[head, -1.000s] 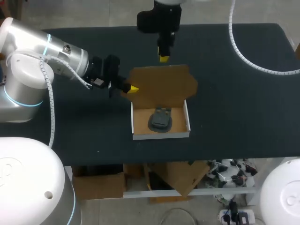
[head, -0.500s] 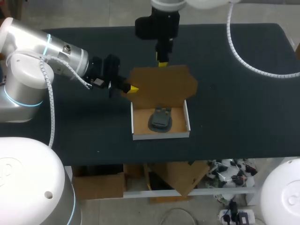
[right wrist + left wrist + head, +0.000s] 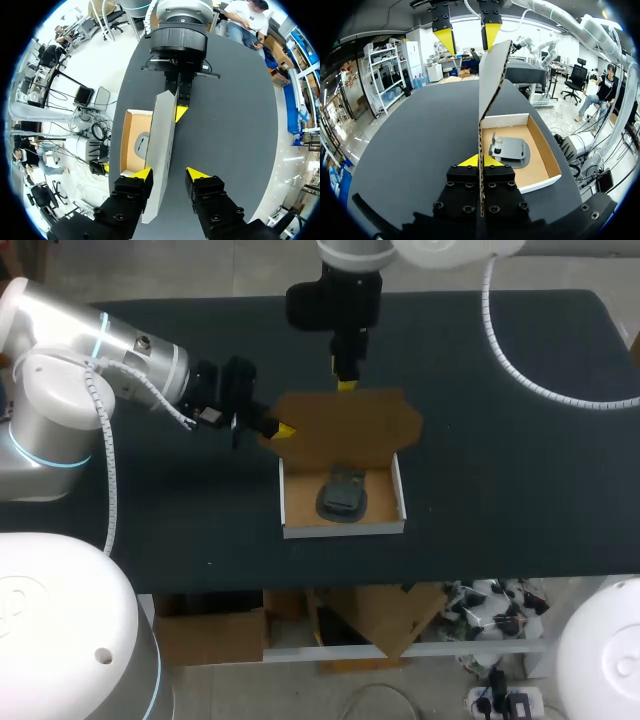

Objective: Assemble the packaging by folding the flat box into shape, placing the metal phone stand inside, and closing the box properly

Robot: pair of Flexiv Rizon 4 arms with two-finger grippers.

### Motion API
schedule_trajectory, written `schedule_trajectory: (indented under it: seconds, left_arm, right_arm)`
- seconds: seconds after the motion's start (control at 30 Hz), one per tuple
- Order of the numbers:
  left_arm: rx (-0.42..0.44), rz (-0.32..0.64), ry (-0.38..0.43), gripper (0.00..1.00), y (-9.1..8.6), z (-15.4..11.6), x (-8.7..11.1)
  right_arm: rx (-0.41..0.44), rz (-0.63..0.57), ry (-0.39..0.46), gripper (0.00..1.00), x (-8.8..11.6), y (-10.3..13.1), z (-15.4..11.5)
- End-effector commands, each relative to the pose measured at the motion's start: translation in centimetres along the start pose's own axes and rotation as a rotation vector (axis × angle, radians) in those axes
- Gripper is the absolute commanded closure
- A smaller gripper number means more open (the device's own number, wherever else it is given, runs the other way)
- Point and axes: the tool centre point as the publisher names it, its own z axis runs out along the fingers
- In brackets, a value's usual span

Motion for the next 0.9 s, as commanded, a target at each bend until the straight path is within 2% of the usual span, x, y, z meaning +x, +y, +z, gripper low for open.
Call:
schedule_trajectory:
  seconds: [0.03, 0.9]
  left_arm:
    - [-0.002, 0.000, 0.003, 1.00, 0.1, 0.2, -0.1]
    - [-0.002, 0.000, 0.003, 1.00, 0.1, 0.2, -0.1]
  right_arm:
    - [-0.001, 0.001, -0.005, 0.53, 0.4, 0.0, 0.2]
    - [0.011, 0.013, 0.007, 0.52, 1.2, 0.5, 1.5]
